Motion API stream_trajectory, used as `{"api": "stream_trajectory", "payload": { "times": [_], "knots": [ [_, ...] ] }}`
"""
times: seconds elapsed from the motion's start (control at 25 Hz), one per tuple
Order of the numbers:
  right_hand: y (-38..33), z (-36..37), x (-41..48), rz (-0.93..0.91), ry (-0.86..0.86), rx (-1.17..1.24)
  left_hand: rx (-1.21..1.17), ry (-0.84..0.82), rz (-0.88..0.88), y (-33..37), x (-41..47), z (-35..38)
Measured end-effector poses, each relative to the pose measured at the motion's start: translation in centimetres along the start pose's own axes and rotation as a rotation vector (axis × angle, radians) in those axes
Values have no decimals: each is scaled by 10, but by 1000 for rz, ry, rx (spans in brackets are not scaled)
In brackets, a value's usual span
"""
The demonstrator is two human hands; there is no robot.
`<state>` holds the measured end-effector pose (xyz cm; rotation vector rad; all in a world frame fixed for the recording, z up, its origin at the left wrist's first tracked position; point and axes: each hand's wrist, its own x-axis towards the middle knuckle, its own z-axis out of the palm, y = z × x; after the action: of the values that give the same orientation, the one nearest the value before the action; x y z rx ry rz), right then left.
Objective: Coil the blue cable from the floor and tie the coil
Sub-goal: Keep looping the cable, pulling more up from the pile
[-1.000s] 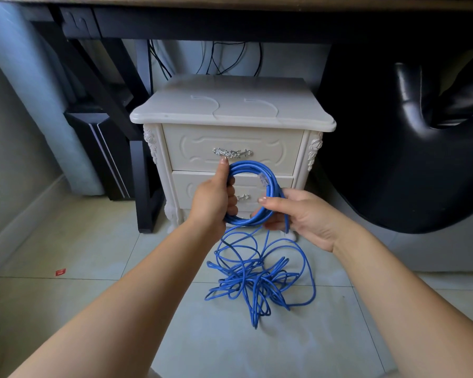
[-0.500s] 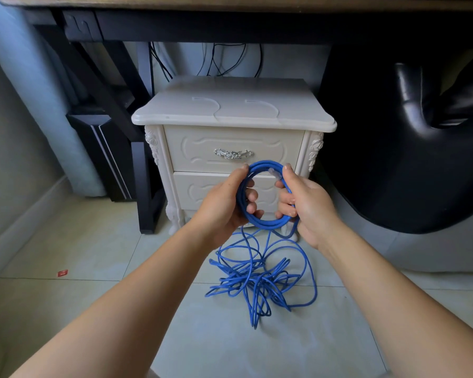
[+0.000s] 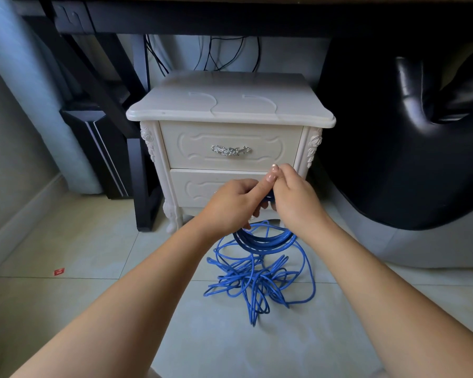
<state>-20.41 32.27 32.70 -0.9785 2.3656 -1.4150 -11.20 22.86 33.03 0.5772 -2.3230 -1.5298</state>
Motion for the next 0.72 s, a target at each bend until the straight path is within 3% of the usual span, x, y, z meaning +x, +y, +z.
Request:
{"api": "stream_trajectory", "payload": {
  "times": [0.2,0.44,0.52,0.64,0.72],
  "knots": [
    [-4,-3,-1,141,-105,498,-218,112,-49,-7,3,-1],
    [11,0,-6,193,-225,611,-557,384,-216,-4,9,-6],
    [10,2,-9,216,-268,799,-669,435,-277,-4,10,-7],
    [8,2,-10,253,-283,1099,-815,413,-306,-5,9,-1],
    [6,5,-9,253,-213,1072,-839,348,-308,-4,6,3]
  ]
}}
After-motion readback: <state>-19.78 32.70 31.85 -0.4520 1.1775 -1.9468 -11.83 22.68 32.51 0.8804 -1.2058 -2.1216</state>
